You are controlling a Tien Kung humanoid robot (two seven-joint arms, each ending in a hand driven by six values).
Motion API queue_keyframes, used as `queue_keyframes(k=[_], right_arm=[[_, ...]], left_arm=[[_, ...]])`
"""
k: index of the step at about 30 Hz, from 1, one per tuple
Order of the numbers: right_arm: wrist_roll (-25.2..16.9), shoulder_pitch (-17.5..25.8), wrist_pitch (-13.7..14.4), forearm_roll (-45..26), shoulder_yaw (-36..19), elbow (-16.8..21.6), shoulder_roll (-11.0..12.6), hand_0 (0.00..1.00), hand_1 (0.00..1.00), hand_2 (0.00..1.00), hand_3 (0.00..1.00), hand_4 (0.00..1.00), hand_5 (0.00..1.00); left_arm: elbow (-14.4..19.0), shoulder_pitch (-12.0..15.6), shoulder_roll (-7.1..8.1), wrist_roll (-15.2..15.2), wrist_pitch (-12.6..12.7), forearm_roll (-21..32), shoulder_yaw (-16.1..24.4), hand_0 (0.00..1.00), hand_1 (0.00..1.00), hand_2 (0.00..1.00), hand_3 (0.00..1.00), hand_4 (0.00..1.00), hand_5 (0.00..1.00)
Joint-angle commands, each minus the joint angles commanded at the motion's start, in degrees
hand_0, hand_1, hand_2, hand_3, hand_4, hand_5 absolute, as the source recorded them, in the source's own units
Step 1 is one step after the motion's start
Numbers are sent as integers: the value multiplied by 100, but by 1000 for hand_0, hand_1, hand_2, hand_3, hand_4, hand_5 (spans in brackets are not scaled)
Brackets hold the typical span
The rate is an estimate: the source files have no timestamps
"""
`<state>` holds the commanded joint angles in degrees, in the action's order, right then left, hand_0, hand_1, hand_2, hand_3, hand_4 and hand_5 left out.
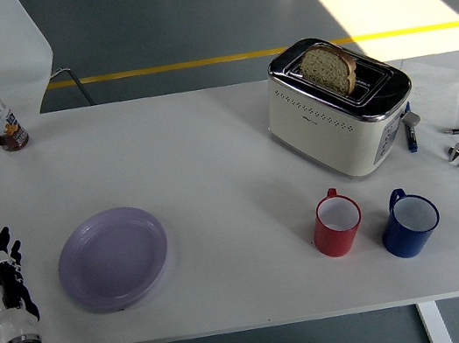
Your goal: Push plate across desktop,pick up the break from the machine,place the break in the plate
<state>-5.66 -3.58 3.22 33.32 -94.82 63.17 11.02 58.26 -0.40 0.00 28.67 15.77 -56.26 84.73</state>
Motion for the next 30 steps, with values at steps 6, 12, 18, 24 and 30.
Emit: queue_keyframes(k=[6, 12, 18, 24, 30], right_arm=[[-2, 13, 1, -4, 12, -3, -5, 710, 645, 674, 689, 543, 548], [-5, 19, -1, -4, 4, -3, -12, 710, 644, 673, 689, 540, 547], [-7, 4, -1, 0, -4, -12, -18, 710, 644, 672, 689, 540, 547], [-9, -20, -6, -1, -5, -14, -22, 710, 644, 673, 689, 539, 545], [-11, -36, -3, -4, -18, -14, -22, 709, 644, 673, 689, 538, 545]], left_arm=[[-137, -25, 0, -19, -93, -16, -83, 938, 945, 980, 873, 532, 991], [-172, -66, 0, -53, -190, -57, -202, 933, 939, 975, 870, 536, 997], [-225, -120, 0, -201, -375, -133, -247, 923, 935, 971, 869, 536, 998], [-233, -149, 0, -261, -438, -173, -269, 921, 932, 970, 866, 536, 998], [-262, -167, 0, -308, -501, -167, -272, 912, 927, 968, 864, 535, 998]])
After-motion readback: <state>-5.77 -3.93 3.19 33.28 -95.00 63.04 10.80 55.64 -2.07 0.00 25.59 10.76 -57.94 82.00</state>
